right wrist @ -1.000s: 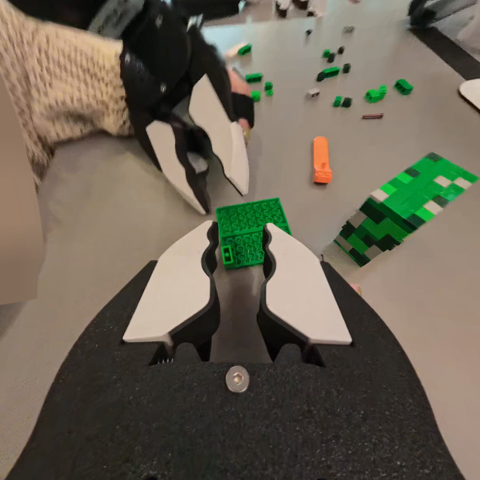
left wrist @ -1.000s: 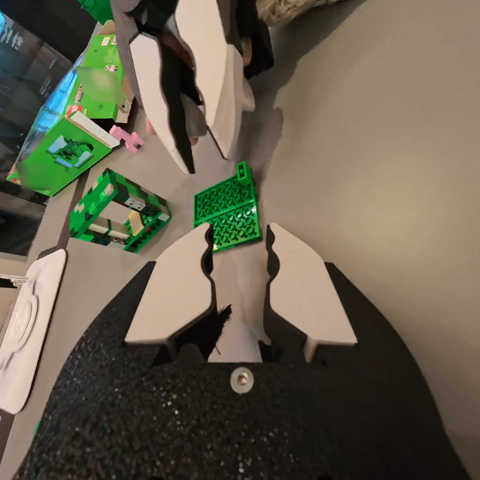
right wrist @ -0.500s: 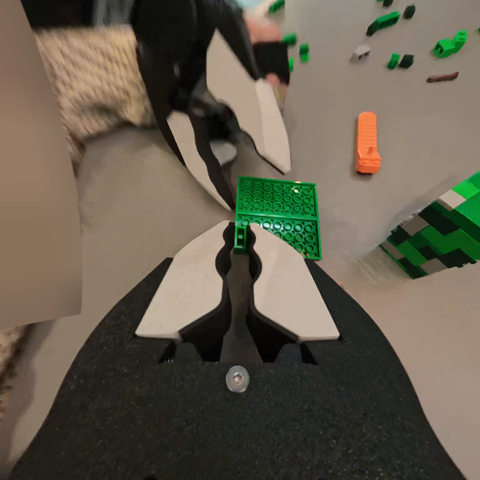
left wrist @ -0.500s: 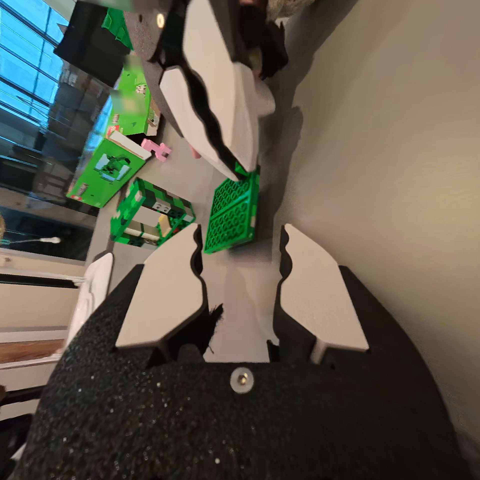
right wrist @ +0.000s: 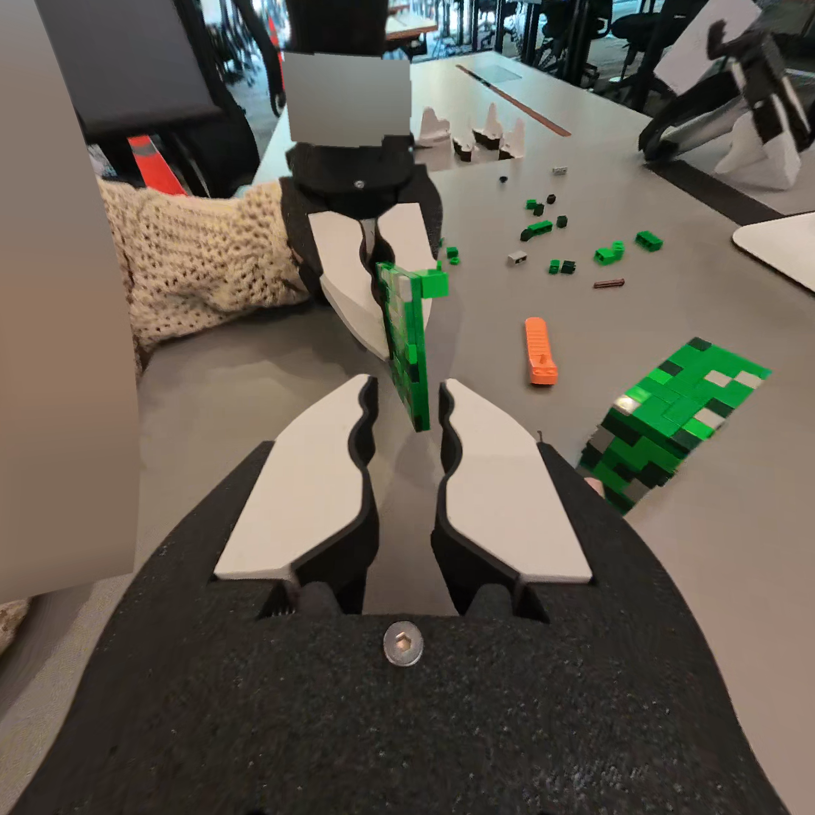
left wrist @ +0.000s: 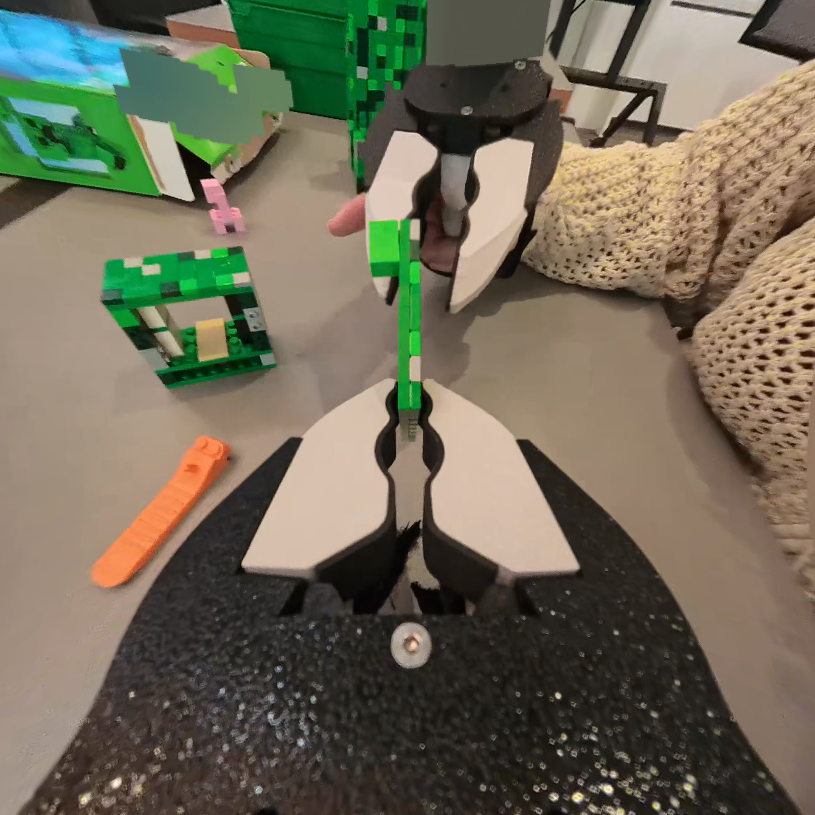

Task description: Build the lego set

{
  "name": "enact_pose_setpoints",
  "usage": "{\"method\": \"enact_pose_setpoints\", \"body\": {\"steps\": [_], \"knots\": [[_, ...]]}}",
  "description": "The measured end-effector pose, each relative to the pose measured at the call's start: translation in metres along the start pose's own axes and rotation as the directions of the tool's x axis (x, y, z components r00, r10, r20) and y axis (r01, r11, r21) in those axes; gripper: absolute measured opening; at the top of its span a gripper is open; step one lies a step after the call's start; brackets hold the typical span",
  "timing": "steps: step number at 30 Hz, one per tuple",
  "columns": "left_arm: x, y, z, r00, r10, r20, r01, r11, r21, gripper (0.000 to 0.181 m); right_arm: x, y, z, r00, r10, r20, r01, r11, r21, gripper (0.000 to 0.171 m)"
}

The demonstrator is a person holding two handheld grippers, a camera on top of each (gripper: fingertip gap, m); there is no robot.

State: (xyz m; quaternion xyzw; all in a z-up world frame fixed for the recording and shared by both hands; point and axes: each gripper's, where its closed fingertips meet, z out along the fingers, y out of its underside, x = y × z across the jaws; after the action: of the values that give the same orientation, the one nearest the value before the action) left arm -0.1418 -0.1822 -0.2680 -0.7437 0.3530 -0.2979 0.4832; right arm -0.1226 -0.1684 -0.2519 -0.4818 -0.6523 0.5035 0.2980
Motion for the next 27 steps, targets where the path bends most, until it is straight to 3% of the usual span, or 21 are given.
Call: {"method": "enact_pose_setpoints", "body": {"steps": [3, 5, 7, 8, 12, 17, 21, 24, 27], "knots": [[0.004, 0.004, 0.005, 1.000, 0.021, -0.003, -0.021, 1.000, -0.022, 0.006, -0.002, 0.004, 0.007, 0.998, -0.049, -0.026, 0.048, 0.998, -0.032, 0.009], [-0.007, -0.001, 0.005, 0.996, 0.021, 0.090, -0.023, 1.000, 0.019, 0.010, 0.003, 0.002, 0.007, 0.997, -0.039, -0.070, 0.038, 0.999, -0.014, 0.008], [-0.017, -0.007, 0.003, 0.989, -0.030, 0.144, 0.021, 0.998, 0.064, 0.038, 0.006, -0.009, 0.007, 0.996, 0.016, -0.090, -0.009, 0.997, 0.072, 0.006], [-0.020, -0.008, 0.002, 0.986, -0.055, 0.155, 0.044, 0.996, 0.071, 0.043, 0.008, -0.016, 0.007, 0.994, 0.057, -0.098, -0.044, 0.991, 0.129, 0.006], [-0.023, -0.015, -0.003, 0.985, -0.120, 0.126, 0.098, 0.981, 0.166, 0.023, 0.011, -0.030, 0.007, 0.981, 0.178, -0.072, -0.153, 0.953, 0.262, 0.006], [-0.037, -0.026, -0.013, 0.964, -0.204, 0.174, 0.150, 0.949, 0.278, 0.061, 0.018, -0.040, -0.001, 0.972, 0.200, -0.126, -0.146, 0.927, 0.346, 0.006], [-0.043, -0.032, -0.013, 0.927, -0.299, 0.226, 0.200, 0.904, 0.378, 0.079, 0.027, -0.037, 0.001, 0.934, 0.082, -0.347, 0.029, 0.952, 0.304, 0.006], [-0.043, -0.034, -0.011, 0.908, -0.312, 0.279, 0.184, 0.896, 0.404, 0.092, 0.028, -0.038, 0.007, 0.831, -0.134, -0.539, 0.264, 0.949, 0.171, 0.006], [-0.042, -0.040, -0.018, 0.899, -0.267, 0.348, 0.095, 0.893, 0.441, 0.089, 0.025, -0.044, 0.009, 0.726, -0.251, -0.640, 0.406, 0.908, 0.104, 0.006]]}}
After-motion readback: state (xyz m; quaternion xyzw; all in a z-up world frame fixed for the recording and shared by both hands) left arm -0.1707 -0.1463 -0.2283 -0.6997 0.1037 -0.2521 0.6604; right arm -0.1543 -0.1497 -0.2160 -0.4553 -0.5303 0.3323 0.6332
